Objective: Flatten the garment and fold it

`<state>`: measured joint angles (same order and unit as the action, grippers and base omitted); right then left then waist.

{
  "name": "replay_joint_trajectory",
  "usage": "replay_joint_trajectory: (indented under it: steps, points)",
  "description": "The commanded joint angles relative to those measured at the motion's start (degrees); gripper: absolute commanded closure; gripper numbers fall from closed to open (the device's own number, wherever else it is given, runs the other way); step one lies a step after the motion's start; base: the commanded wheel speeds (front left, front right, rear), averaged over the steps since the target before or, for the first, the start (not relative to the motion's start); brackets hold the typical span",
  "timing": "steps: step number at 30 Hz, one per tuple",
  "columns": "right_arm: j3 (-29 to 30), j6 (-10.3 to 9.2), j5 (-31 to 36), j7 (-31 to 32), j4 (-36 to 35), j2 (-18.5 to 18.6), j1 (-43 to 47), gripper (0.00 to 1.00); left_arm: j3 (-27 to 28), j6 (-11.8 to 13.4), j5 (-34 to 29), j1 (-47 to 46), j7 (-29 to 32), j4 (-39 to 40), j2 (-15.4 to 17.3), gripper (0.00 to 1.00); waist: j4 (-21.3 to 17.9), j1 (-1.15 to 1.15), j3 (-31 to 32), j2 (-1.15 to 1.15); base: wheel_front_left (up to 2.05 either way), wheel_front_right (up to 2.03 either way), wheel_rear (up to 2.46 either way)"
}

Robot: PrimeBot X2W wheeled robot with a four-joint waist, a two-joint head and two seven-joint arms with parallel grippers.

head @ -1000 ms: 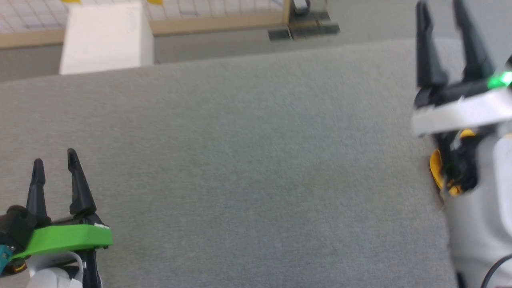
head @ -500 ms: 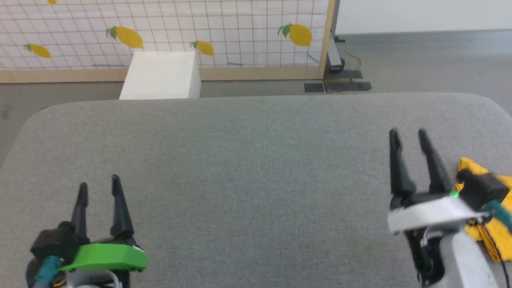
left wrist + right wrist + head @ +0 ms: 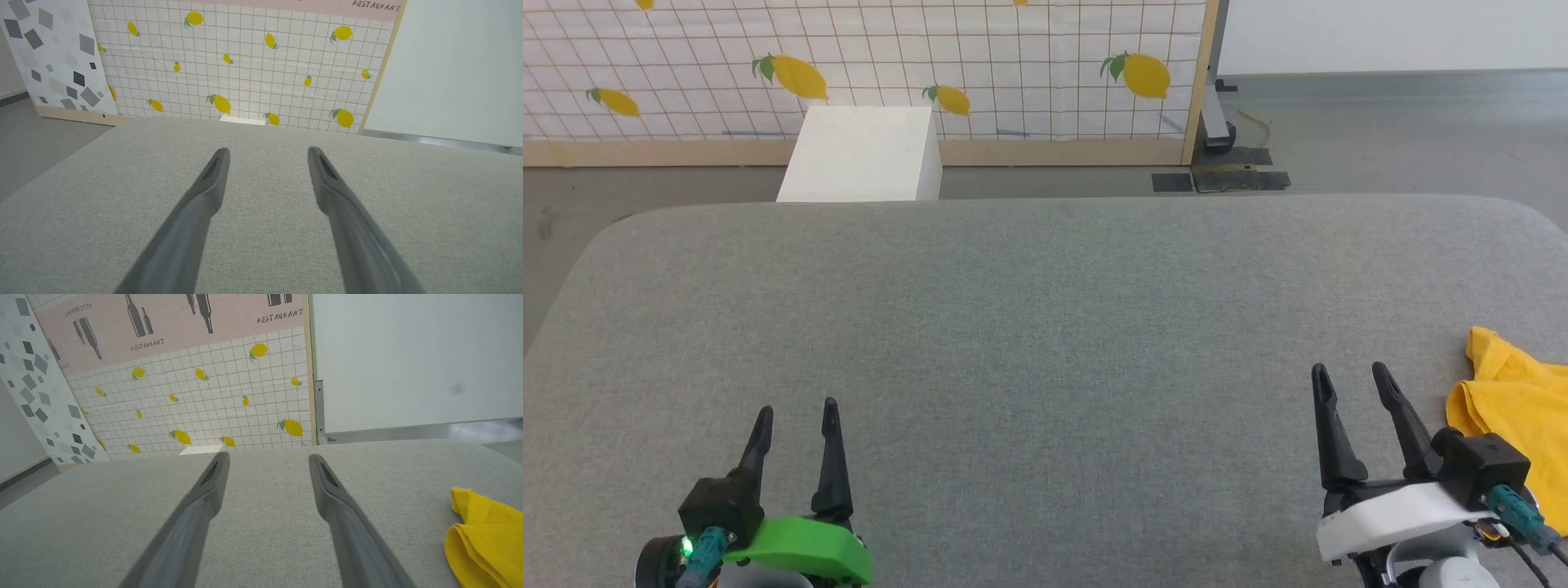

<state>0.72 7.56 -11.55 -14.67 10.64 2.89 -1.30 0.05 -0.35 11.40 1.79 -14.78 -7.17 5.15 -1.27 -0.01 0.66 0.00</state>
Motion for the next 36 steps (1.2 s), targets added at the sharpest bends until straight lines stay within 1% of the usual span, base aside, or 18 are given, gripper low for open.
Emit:
replay_joint_trajectory:
  steps: [1, 13, 14, 36]
  points:
    - [0.11, -0.08, 0.13, -0.32, 0.09, -0.01, 0.47, 0.00, 0.04, 0.46, -0.48, 0.28, -0.21, 0.16, -0.30, 0.00, -0.05, 0.01, -0.21, 0.00, 0.00, 0.00, 0.00]
    - [0.02, -0.08, -0.90, -0.32, 0.22, -0.01, 0.45, 0.00, 0.47, -0.65, 1.06, -0.22, -0.21, -0.83, -0.68, 0.00, -0.41, 0.01, -0.54, 0.00, 0.00, 0.00, 0.00]
    - [0.08, 0.01, -0.57, 0.03, 0.17, 0.00, 0.14, 1.00, 0.34, -0.19, 0.93, -0.05, 0.03, -0.75, -0.47, 1.00, -0.40, 0.01, -0.54, 0.00, 0.00, 0.00, 0.00]
    - [-0.04, 0.00, 1.20, 2.17, -1.41, 0.00, 0.31, 1.00, 0.26, -0.11, -0.86, -0.30, 2.23, 0.40, -0.73, 1.00, -0.16, 0.01, -0.56, 0.00, 0.00, 0.00, 0.00]
